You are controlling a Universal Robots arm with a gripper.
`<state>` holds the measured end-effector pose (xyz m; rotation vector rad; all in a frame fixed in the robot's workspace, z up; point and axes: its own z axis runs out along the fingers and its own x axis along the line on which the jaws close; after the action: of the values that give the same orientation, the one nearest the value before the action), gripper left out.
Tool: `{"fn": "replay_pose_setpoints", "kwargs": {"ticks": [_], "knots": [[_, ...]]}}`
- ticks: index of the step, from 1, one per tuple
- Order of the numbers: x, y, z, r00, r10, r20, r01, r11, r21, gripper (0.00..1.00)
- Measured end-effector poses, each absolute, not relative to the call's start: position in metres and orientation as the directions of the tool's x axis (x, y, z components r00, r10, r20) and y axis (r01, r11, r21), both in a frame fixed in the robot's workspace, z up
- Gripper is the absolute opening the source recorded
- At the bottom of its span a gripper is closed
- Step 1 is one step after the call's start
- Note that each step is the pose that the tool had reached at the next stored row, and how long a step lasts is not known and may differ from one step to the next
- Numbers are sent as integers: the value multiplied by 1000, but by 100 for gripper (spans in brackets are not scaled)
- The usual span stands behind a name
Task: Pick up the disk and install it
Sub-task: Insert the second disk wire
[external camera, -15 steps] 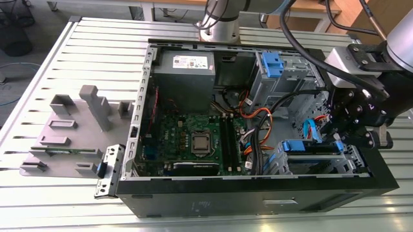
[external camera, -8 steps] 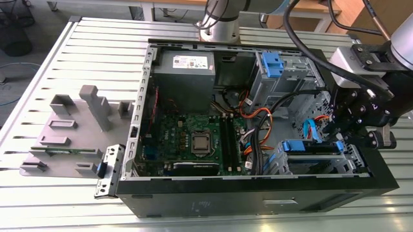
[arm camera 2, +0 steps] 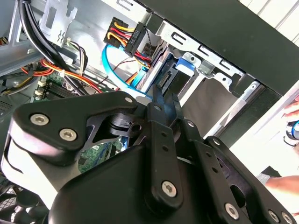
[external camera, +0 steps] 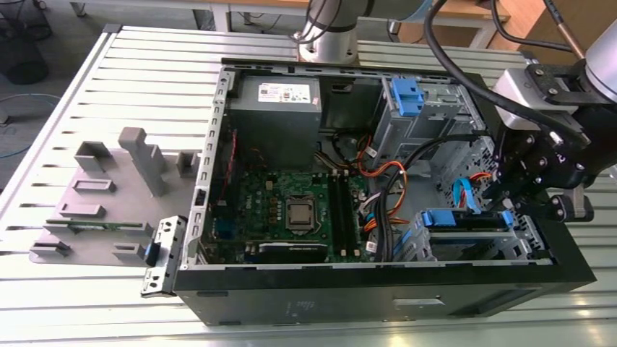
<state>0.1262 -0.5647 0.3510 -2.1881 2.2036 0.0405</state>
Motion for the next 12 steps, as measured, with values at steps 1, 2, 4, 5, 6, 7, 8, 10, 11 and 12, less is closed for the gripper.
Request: {"fn": "replay_pose_setpoints", "kwargs": {"ticks": [1,2,4,5,6,7,8,10,11,12], "knots": [[126,-565,351,-7,-999,-44,-1000,7,-7,24],[126,-565,351,-7,-999,-44,-1000,7,-7,24],[126,-565,352,-7,-999,-44,-1000,7,-7,24],[126,-565,353,-7,-999,-44,-1000,7,-7,24],[126,-565,353,-7,-999,-44,-1000,7,-7,24],[126,-565,353,-7,-999,-44,-1000,7,-7,24],[126,-565,354,-7,-999,-44,-1000,7,-7,24],[126,-565,354,-7,-999,-44,-1000,7,-7,24],[126,-565,355,-7,-999,-44,-1000,7,-7,24],[126,-565,354,-7,-999,-44,-1000,7,-7,24]]}}
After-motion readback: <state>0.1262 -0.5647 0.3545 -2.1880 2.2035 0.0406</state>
